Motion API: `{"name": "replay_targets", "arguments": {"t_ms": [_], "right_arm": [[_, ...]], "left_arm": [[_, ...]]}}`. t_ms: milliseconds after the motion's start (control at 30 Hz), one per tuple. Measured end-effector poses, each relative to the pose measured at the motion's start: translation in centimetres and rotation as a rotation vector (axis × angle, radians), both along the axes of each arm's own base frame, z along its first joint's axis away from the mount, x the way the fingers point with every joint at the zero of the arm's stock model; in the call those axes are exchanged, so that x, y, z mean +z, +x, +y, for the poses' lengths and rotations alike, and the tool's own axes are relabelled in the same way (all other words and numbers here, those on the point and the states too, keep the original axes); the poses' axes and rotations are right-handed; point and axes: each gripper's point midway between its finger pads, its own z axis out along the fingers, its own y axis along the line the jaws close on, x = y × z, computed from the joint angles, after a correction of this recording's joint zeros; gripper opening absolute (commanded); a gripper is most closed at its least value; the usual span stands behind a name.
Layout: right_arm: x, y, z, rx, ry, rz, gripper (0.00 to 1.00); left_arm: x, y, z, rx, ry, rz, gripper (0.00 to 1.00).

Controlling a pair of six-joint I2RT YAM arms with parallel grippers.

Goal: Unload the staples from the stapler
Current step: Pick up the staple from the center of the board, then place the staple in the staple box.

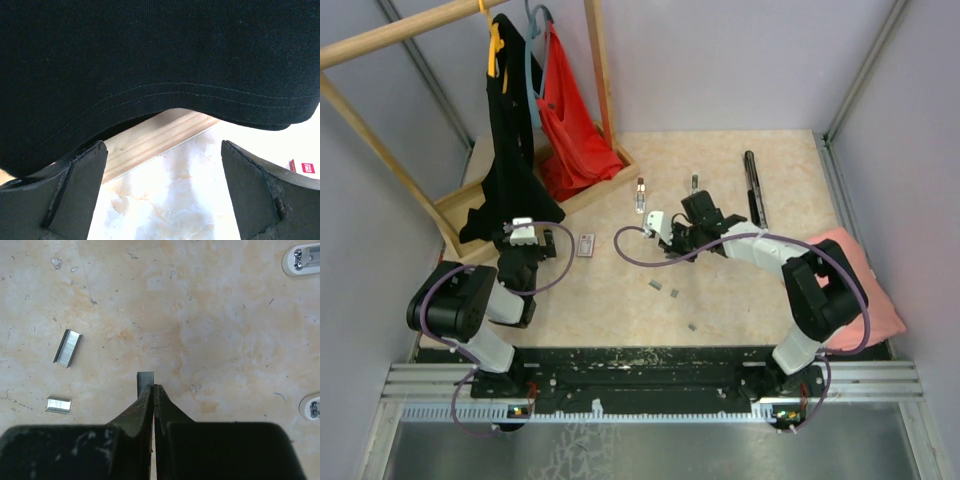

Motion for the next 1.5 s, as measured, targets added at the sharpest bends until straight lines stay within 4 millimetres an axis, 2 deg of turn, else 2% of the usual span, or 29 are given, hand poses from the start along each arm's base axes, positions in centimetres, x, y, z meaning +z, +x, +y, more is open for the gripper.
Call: {"name": "replay_targets", "arguments": {"t_ms": [333,567,900,1233,1500], "right_arm": [[2.0,1.1,-0.7,-0.068,0.080,-0.005,0.00],[2.6,1.5,-1.3,-0.111,0.115,0.012,0.00],[4.7,3.4,-2.8,-0.218,0.189,-0.024,0.00],[5.2,4.5,-3.3,-0.272,0.218,-0.039,0.00],[5.6,5.2,-4.5,-0.337,0.234,-0.054,0.00]], "left_arm": [[0.0,0.0,0.0,0.000,0.000,0.000,1.00],[0.0,0.0,0.0,0.000,0.000,0.000,1.00],[0.0,0.0,0.0,0.000,0.000,0.000,1.00],[0.0,0.0,0.0,0.000,0.000,0.000,1.00],[0.0,0.0,0.0,0.000,0.000,0.000,1.00]]}}
